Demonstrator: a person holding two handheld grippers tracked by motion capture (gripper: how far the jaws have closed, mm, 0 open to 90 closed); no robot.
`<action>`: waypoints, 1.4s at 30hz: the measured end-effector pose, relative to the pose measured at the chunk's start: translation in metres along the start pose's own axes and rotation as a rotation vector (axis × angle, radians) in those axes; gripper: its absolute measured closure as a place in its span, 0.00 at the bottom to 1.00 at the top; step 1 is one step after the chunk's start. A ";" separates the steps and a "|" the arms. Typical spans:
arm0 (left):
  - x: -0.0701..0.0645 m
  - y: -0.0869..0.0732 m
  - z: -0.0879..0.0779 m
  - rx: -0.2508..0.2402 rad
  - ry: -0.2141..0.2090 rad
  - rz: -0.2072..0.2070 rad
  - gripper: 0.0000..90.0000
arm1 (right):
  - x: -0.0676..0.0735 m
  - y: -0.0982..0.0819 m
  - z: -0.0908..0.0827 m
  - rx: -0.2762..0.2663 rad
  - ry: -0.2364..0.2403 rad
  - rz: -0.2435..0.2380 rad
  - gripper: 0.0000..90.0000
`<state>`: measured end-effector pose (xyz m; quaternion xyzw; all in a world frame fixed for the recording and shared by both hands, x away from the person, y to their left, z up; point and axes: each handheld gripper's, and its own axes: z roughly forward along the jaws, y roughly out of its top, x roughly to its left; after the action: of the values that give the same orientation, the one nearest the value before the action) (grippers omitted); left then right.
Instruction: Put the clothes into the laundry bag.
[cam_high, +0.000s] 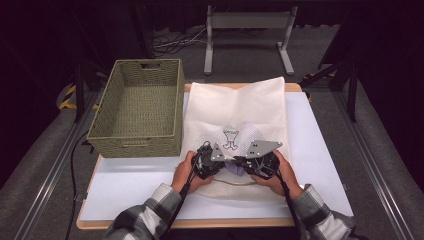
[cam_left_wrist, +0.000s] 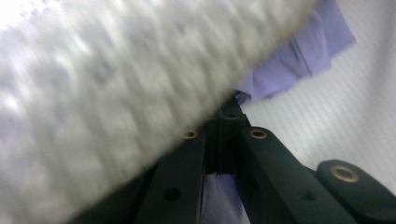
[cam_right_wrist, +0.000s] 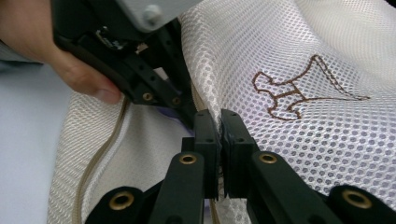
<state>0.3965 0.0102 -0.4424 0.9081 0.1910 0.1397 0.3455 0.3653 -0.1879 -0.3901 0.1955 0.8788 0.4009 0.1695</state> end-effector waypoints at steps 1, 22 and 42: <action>0.000 0.001 0.002 -0.005 0.008 -0.015 1.00 | 0.000 0.000 0.000 0.001 0.002 0.000 0.97; 0.009 0.011 0.019 -0.065 0.180 -0.170 1.00 | 0.003 -0.001 0.006 0.031 0.011 -0.013 0.97; 0.002 -0.002 -0.041 -0.133 -0.018 -0.071 0.61 | -0.003 0.000 -0.005 -0.011 -0.034 -0.001 0.97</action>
<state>0.3817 0.0362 -0.4139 0.8769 0.2102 0.1314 0.4117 0.3653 -0.1921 -0.3868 0.2007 0.8737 0.4024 0.1856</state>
